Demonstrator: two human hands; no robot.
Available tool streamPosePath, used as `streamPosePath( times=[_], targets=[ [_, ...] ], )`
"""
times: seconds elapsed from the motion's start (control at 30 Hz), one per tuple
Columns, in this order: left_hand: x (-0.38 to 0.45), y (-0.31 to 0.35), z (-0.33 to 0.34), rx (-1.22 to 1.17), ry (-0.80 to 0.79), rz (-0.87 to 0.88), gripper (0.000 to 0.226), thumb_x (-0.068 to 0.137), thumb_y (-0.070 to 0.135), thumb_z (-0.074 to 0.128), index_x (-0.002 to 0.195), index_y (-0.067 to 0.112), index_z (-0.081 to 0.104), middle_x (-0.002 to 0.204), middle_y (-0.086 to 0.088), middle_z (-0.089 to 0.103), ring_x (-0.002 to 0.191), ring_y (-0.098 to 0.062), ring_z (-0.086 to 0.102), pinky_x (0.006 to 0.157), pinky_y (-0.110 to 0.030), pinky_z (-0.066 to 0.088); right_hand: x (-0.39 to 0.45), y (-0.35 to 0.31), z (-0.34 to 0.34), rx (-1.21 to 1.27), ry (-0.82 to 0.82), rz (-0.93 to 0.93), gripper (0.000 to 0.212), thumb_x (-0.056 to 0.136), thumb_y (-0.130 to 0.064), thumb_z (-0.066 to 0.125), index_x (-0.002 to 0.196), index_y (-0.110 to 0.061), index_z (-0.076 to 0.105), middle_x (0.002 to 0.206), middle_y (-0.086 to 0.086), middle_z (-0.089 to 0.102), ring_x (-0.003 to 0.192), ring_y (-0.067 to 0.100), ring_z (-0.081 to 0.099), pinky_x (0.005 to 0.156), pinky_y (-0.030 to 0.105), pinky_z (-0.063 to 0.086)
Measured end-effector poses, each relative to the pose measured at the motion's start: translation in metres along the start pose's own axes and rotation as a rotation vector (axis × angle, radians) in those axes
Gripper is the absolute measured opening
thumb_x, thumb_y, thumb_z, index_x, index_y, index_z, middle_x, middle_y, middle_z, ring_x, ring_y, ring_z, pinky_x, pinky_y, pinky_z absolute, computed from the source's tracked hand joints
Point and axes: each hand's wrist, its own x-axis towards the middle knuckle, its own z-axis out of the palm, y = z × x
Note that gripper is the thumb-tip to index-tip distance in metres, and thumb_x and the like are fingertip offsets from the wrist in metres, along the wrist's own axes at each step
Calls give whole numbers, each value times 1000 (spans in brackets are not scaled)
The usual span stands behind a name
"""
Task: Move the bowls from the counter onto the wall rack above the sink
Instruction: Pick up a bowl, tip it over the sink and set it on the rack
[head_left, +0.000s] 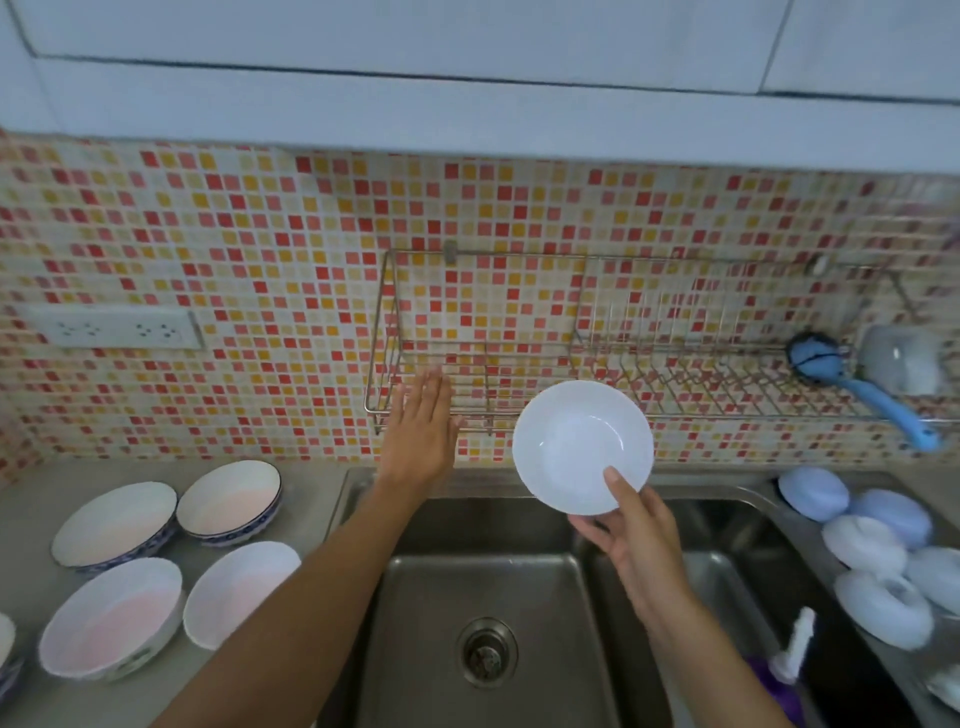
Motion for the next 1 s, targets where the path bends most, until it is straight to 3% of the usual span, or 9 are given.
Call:
streamPosePath(
  times=[0.1, 0.27, 0.37, 0.53, 0.6, 0.7, 0.87, 1.0],
  targets=[
    [-2, 1, -1, -24, 6, 7, 60, 99, 46, 5, 148, 15, -11, 155, -3, -20, 139, -20, -26, 114, -40, -16, 10, -13, 9, 24, -22, 21, 58, 74, -31, 72, 129, -20, 56, 127, 4, 64, 105, 27, 68, 73, 39, 61],
    [-2, 1, -3, -35, -2, 17, 65, 96, 51, 2, 148, 14, -12, 155, -2, -19, 141, -20, -23, 115, -39, -14, 40, -42, 34, -1, -37, -65, 51, 80, -28, 74, 125, -37, 52, 129, -2, 57, 110, 29, 64, 75, 45, 60],
    [-1, -1, -2, -24, -15, 24, 67, 94, 53, 0, 147, 15, -14, 154, -1, -21, 139, -19, -25, 111, -37, -19, 67, -57, 50, -97, -11, -130, 67, 78, -25, 79, 135, -38, 44, 136, 0, 50, 119, 31, 57, 79, 50, 60],
    [0, -3, -4, -40, -18, 41, 72, 89, 59, -4, 147, 17, -14, 153, 2, -20, 138, -16, -26, 110, -32, -27, 110, -69, 70, -287, 10, -181, 76, 75, -20, 82, 137, -41, 42, 148, 4, 38, 126, 34, 48, 75, 50, 61],
    [0, -3, -4, -39, -18, 46, 71, 91, 59, -1, 146, 18, -15, 154, 2, -20, 138, -17, -28, 105, -27, -33, 124, -68, 73, -492, 0, -313, 82, 73, -24, 83, 141, -39, 39, 146, -3, 38, 126, 27, 46, 83, 48, 58],
    [1, -4, -4, -51, -24, 51, 71, 91, 59, 1, 146, 18, -15, 154, 2, -20, 138, -16, -27, 101, -24, -36, 140, -61, 74, -961, -28, -582, 87, 76, -24, 81, 147, -38, 33, 135, -4, 40, 119, 13, 41, 92, 26, 45],
    [0, -4, -3, -77, -4, 40, 71, 93, 60, 8, 147, 19, -11, 155, 3, -15, 140, -15, -23, 108, -31, -28, 168, -47, 66, -1519, -94, -715, 95, 76, -12, 81, 151, -33, 27, 145, 14, 29, 130, 31, 42, 101, 35, 46],
    [1, -4, -1, -78, 1, 37, 72, 92, 61, 8, 148, 20, -10, 156, 2, -12, 141, -15, -20, 110, -34, -22, 180, -44, 68, -1641, -149, -689, 98, 74, -6, 80, 151, -35, 26, 147, 14, 25, 131, 36, 40, 92, 42, 54]
  ],
)
